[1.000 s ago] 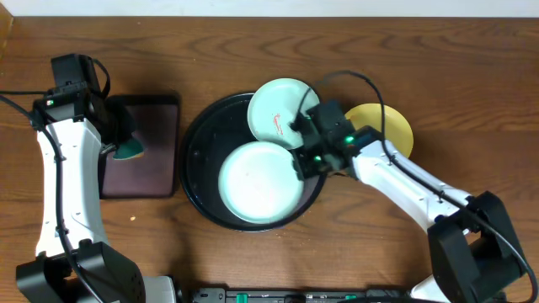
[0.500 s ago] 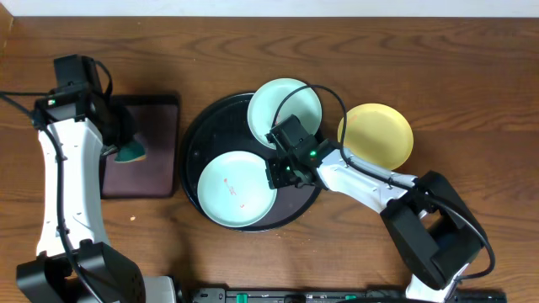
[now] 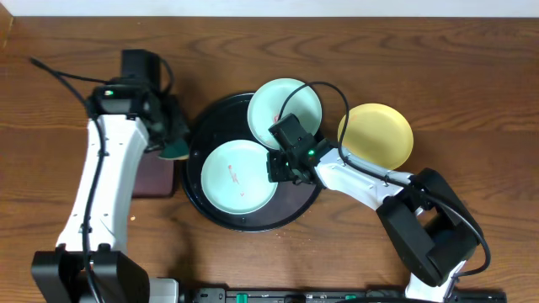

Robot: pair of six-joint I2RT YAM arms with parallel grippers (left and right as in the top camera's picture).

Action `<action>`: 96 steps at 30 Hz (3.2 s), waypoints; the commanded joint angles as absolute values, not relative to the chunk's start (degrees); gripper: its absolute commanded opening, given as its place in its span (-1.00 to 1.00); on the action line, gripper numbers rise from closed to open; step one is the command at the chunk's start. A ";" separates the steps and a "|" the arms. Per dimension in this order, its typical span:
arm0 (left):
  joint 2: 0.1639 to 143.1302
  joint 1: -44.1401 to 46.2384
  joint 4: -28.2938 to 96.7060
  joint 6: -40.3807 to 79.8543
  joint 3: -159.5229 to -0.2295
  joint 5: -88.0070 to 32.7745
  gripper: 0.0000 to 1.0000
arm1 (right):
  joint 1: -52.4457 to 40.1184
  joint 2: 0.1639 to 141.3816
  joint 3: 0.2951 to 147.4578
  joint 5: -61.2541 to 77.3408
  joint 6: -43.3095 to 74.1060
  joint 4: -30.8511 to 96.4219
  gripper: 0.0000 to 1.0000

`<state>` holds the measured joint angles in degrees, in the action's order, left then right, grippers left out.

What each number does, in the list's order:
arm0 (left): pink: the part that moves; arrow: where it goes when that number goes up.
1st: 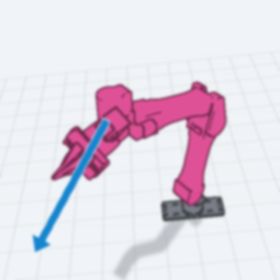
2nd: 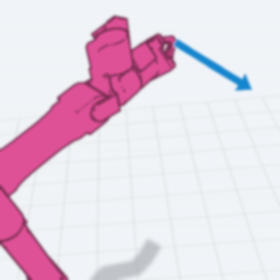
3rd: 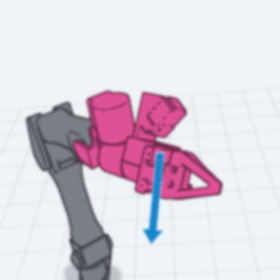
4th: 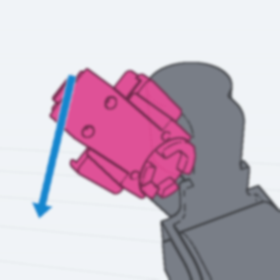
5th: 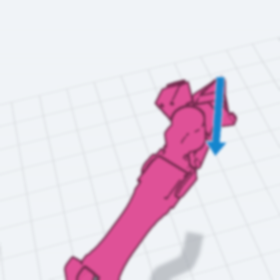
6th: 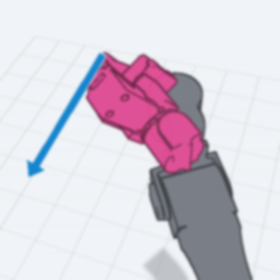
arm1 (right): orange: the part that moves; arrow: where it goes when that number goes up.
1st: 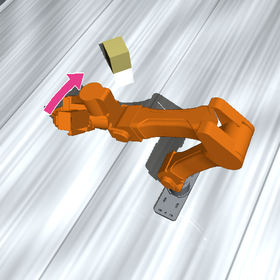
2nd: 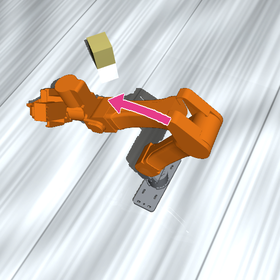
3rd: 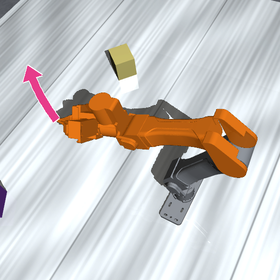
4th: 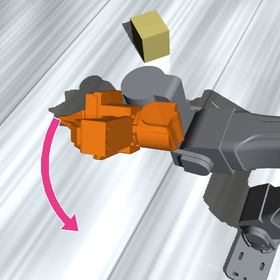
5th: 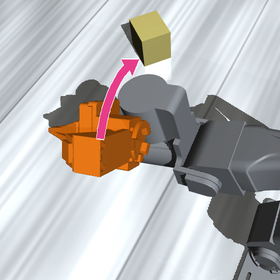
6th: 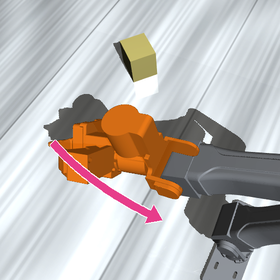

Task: Clean dirty plates on tray and stack at the side
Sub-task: 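Scrub the held pale green plate with the sponge in the left gripper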

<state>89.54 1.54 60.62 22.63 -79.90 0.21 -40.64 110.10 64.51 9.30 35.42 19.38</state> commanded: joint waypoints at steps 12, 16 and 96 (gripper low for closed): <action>89.91 17.61 42.83 30.72 -58.87 -4.89 -0.85 | -40.47 110.76 65.58 7.79 36.77 19.09 -0.98; 89.93 18.70 35.24 30.74 -53.93 -4.84 -0.85 | -40.49 110.76 65.58 7.97 36.75 19.09 -0.98; 97.69 18.35 38.00 47.05 -52.21 12.99 -0.85 | -40.49 110.76 65.58 7.94 36.16 19.03 -0.98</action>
